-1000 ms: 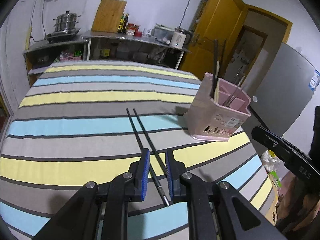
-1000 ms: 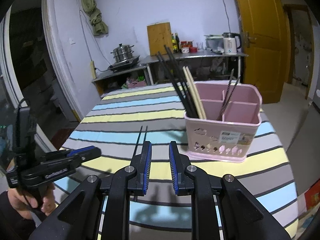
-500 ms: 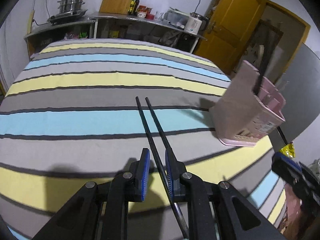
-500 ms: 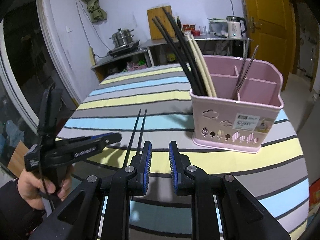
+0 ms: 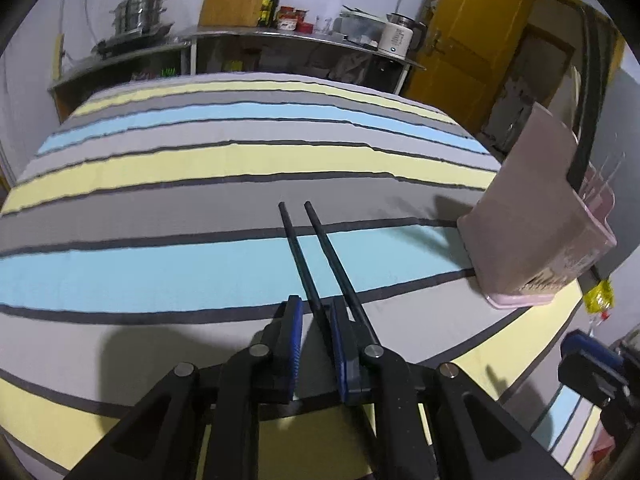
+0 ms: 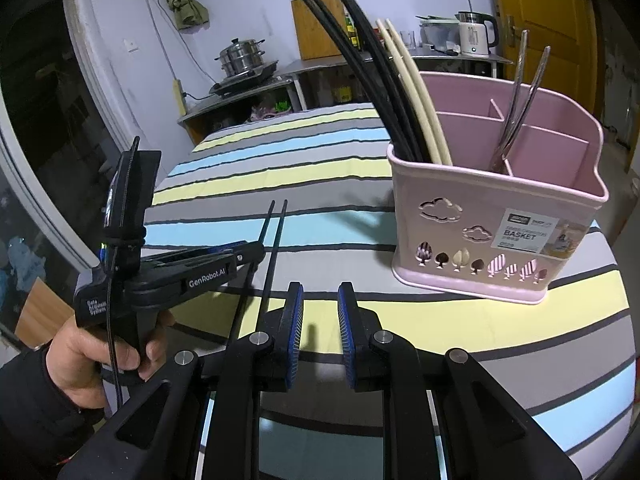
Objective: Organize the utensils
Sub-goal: 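Grasp a black chopstick with the left tool while the right tool grasps another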
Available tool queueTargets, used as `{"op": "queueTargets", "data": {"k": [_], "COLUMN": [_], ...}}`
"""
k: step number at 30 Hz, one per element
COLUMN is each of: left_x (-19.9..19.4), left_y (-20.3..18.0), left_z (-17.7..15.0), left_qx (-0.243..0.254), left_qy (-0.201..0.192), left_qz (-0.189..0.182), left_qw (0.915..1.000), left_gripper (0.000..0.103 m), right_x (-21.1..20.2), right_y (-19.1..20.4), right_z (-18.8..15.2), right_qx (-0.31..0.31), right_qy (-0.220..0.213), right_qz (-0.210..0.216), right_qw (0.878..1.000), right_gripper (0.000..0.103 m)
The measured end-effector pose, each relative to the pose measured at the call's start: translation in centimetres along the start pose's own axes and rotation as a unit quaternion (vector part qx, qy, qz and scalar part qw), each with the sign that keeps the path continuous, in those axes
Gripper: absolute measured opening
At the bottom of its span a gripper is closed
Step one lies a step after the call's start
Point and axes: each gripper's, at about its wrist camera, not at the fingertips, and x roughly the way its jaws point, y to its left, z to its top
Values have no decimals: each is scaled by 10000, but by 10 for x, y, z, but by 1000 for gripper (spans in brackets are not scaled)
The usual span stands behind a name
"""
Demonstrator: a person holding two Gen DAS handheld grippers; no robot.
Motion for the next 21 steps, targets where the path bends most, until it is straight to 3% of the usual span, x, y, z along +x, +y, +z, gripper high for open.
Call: {"op": "queueTargets", "data": {"k": [9, 21], "left_x": [-14, -33], "left_y": [26, 66], "left_z": [-10, -21], "left_qx": [30, -336], "left_qy": [71, 92], "left_qz": [5, 34], "left_qw": [10000, 9994], "left_gripper": [8, 9], "right_x": [24, 98], "right_y": [17, 45], "right_z": [5, 23], "right_qx": [-187, -465], "right_qy": [159, 574], "right_qz": [124, 222], "right_qw": [9996, 9970], "right_gripper": [18, 18]}}
